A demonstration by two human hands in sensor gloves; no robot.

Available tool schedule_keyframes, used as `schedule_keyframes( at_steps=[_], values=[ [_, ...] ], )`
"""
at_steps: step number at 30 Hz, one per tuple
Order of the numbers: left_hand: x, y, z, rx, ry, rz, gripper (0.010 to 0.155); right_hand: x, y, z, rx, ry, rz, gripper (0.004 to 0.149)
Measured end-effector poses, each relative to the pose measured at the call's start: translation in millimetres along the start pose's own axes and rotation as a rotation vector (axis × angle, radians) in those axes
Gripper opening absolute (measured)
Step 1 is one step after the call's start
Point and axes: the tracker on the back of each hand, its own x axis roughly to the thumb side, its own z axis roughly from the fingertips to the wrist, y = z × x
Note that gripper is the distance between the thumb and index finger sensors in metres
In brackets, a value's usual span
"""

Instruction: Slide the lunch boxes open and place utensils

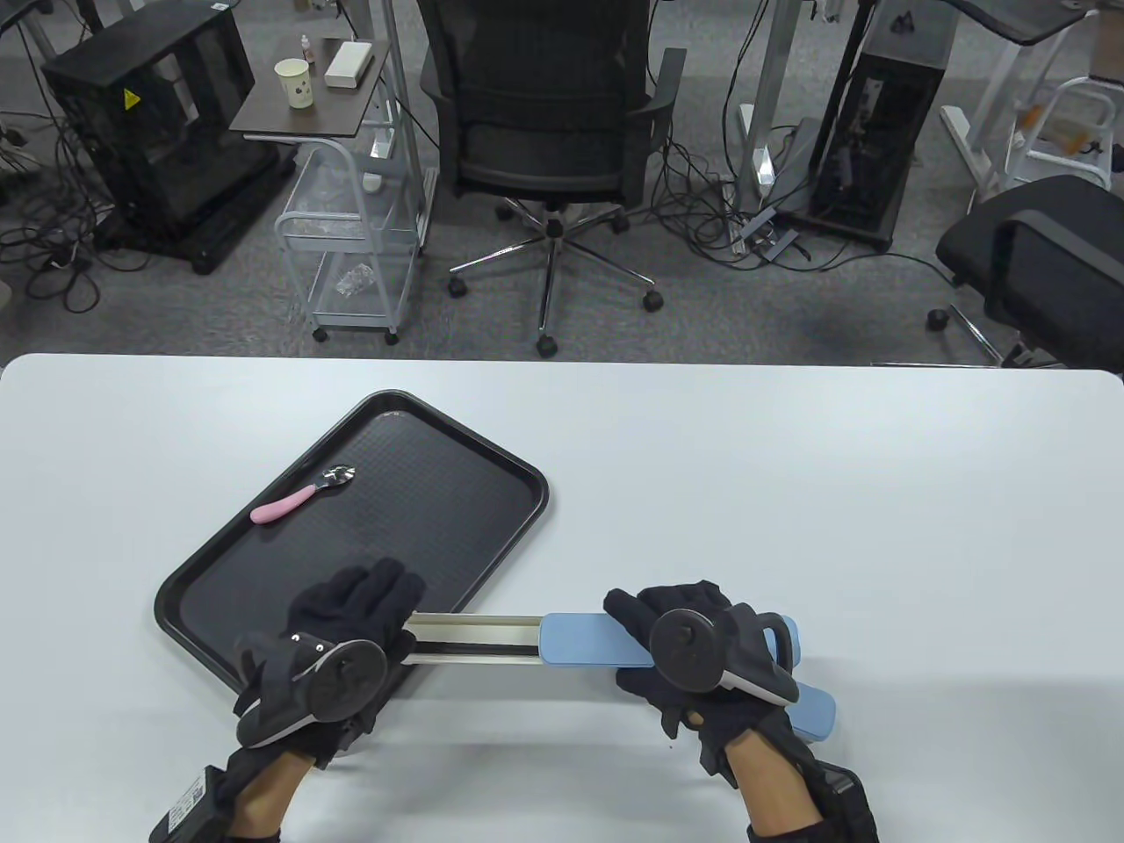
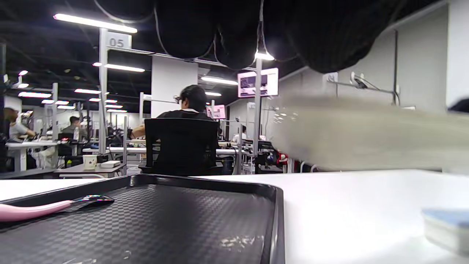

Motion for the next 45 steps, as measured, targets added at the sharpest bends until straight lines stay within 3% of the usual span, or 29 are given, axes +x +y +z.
schedule_keyframes(
  at_steps=[8, 11, 19, 25, 29, 39, 45],
  values=[
    [-50.0, 6.4, -16.0, -0.078, 0.210, 0.135, 0.070, -2.1, -0.1, 0.1, 0.000, 0.006, -0.003, 0.077],
    [-70.3, 6.5, -24.1, -0.119, 0.318, 0.109, 0.072, -2.8, -0.5, 0.2, -0.001, 0.008, -0.005, 0.077],
    [-118.5, -17.8, -44.5, -0.226, 0.558, 0.157, 0.073, -2.9, -0.8, 0.5, -0.001, 0.006, 0.002, 0.077],
    [-147.4, -22.7, -63.5, -0.230, 0.700, 0.124, 0.073, -7.7, -2.0, -0.2, -0.005, 0.018, -0.003, 0.077],
    [-161.5, -39.5, -77.5, -0.282, 0.749, 0.081, 0.072, -11.7, -1.3, -0.6, -0.003, 0.030, -0.003, 0.077],
    [-173.8, -108.3, -95.1, -0.476, 0.803, -0.061, 0.069, -13.2, -0.6, -1.1, 0.008, 0.040, 0.004, 0.077],
    [-175.4, -119.7, -93.4, -0.476, 0.820, -0.072, 0.065, -14.1, 0.2, -1.9, 0.017, 0.044, 0.008, 0.077]
  ],
)
